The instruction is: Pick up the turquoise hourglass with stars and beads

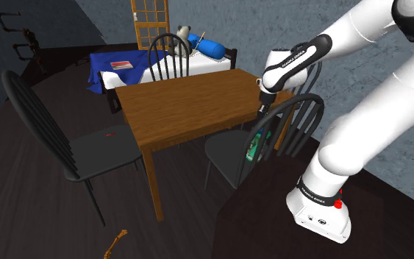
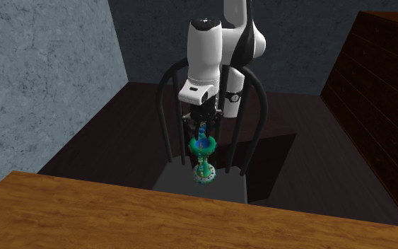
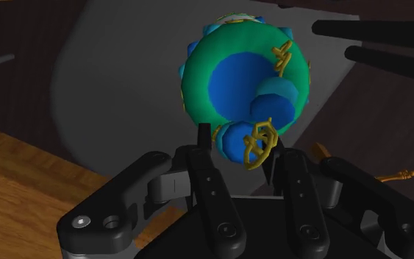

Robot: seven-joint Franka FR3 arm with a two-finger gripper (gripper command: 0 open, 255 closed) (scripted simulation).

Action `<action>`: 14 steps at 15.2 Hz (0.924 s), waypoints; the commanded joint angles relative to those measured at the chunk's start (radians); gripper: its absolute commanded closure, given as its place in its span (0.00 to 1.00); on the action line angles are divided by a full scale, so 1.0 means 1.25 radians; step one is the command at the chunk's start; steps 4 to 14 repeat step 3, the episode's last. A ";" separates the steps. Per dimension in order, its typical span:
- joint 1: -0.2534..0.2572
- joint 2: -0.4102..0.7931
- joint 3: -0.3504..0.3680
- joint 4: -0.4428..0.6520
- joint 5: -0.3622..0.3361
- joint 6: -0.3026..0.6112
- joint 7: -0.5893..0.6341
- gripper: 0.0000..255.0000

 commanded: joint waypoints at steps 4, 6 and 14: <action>-0.005 -0.023 0.008 0.008 -0.007 -0.031 0.006 1.00; -0.005 -0.023 0.008 0.008 -0.007 -0.031 0.006 1.00; -0.005 -0.023 0.008 0.008 -0.007 -0.031 0.006 1.00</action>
